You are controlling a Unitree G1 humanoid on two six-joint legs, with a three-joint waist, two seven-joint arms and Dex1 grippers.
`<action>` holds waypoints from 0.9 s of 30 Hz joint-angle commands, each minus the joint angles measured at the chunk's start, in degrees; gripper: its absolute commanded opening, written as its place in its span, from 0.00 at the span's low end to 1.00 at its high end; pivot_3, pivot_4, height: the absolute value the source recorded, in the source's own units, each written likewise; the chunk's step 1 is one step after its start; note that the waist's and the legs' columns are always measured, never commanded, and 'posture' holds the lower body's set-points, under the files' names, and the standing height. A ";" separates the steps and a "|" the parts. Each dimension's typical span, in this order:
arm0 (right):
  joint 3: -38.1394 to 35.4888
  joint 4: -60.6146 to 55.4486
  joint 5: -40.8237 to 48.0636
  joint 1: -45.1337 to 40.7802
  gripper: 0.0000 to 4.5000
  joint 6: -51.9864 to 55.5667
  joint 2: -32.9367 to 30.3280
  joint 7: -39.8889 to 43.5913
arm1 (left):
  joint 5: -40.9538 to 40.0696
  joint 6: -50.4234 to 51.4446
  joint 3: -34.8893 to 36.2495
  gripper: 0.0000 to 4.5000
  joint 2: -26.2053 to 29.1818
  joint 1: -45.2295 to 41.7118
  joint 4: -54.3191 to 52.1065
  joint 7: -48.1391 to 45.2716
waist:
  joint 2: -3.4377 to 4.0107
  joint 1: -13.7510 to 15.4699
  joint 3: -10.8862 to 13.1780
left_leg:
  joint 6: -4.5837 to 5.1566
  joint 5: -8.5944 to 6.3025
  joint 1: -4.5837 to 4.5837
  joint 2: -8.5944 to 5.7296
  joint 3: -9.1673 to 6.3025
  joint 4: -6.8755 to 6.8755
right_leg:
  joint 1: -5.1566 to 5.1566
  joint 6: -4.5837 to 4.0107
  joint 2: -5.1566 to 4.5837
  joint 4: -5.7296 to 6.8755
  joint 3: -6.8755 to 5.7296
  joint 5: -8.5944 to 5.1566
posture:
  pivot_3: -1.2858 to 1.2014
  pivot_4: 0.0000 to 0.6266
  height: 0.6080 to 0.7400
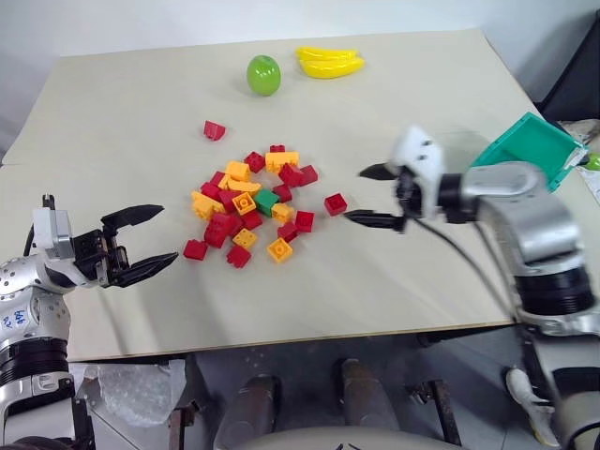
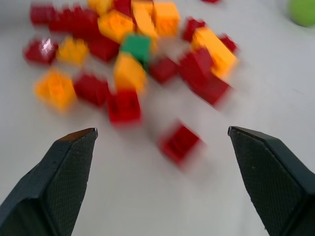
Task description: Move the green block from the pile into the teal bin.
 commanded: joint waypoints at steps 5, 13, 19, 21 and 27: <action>6.43 7.87 -6.06 -7.65 0.99 4.49 11.62 -11.51 | -0.37 -0.84 0.53 1.00 0.00 -0.02 -1.21 -2.32 | -0.01 0.04 -0.01 | 0.02 0.00 -0.06 -0.11 0.00 0.09 | -0.01 0.05 -0.04 -0.01 0.01 0.04 | 0.52 0.24 1.00; 9.59 31.41 -12.18 -17.60 0.99 -1.38 25.32 -17.83 | -1.16 -0.78 1.97 1.00 -1.59 4.36 -6.50 -0.16 | -0.03 -1.26 -0.02 | 0.01 0.00 -0.06 -0.03 -0.03 -0.03 | -0.03 0.02 0.02 0.11 -0.02 0.05 | 0.52 0.24 1.00; 9.83 38.83 -13.79 -19.95 0.99 -4.26 28.94 -17.45 | -1.30 -0.74 2.82 1.00 -2.00 5.79 -8.26 0.93 | -0.03 -1.81 -0.02 | 0.01 0.00 -0.06 -0.03 -0.04 -0.06 | -0.03 0.02 0.02 0.10 -0.03 0.05 | 0.52 0.24 1.00; 9.90 40.27 -14.30 -20.50 0.95 -4.45 29.60 -16.97 | -1.34 -0.67 3.03 1.00 -2.07 6.05 -8.59 1.18 | -0.03 -2.01 -0.03 | 0.01 0.00 -0.05 -0.02 -0.04 -0.06 | -0.03 0.02 0.03 0.12 -0.02 0.05 | 0.52 0.24 1.00; 7.80 40.54 -14.46 -21.09 0.56 -4.45 31.12 -17.92 | -1.47 -0.61 3.52 1.00 -2.15 6.10 -8.63 2.16 | -0.03 -2.78 -0.03 | 0.00 0.00 -0.04 -0.01 -0.04 -0.04 | -0.03 0.02 0.04 0.17 -0.02 0.05 | 0.52 0.24 1.00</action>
